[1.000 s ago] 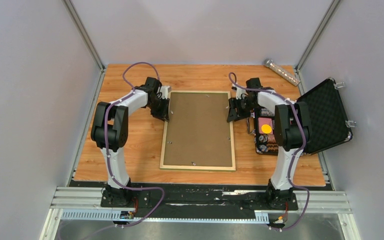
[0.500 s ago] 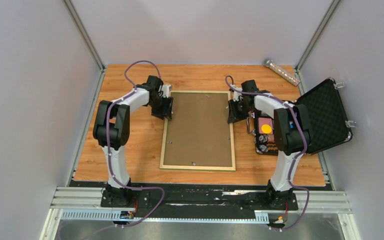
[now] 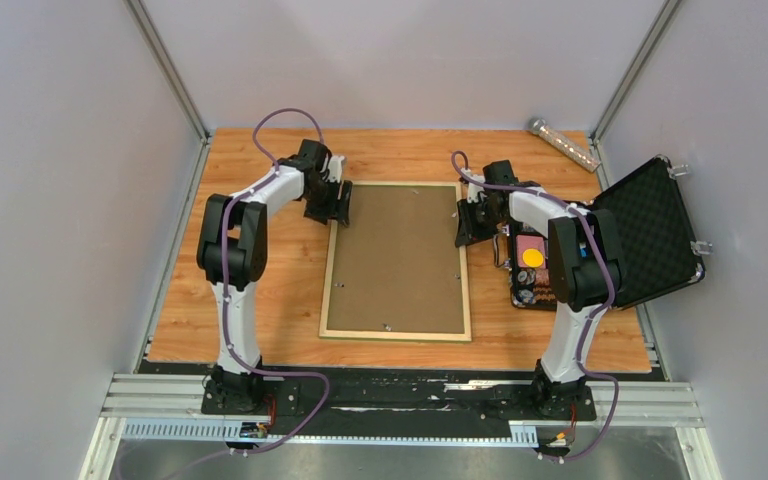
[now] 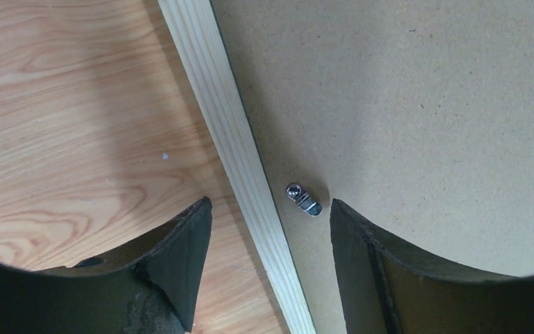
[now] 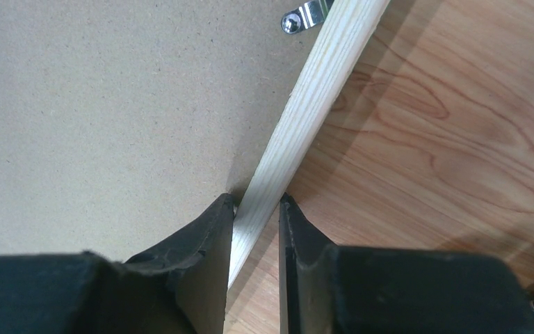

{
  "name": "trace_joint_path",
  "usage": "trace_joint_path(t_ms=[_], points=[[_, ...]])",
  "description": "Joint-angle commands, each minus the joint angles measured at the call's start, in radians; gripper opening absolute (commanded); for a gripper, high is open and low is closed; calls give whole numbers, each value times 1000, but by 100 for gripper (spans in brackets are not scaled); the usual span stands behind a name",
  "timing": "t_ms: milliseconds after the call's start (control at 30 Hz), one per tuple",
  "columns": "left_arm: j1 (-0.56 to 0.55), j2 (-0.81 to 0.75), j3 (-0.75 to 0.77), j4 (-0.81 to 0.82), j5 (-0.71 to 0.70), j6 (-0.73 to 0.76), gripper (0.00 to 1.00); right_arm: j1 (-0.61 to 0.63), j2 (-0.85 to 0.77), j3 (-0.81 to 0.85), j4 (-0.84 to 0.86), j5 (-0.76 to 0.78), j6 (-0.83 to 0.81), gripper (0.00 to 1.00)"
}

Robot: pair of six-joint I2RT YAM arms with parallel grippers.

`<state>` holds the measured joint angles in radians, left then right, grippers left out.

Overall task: Put the photo into the frame
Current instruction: Install the photo frame at the center of the board.

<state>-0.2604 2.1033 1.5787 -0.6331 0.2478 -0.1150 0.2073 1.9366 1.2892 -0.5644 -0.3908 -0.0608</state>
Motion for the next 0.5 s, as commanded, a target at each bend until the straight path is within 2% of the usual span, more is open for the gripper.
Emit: trace_joint_path(t_ms=[0, 467], points=[[-2, 45, 37, -5, -16, -19, 69, 6, -9, -13, 73, 24, -22, 16], [-2, 19, -43, 9, 8, 1, 37, 4, -7, -11, 71, 30, -24, 15]])
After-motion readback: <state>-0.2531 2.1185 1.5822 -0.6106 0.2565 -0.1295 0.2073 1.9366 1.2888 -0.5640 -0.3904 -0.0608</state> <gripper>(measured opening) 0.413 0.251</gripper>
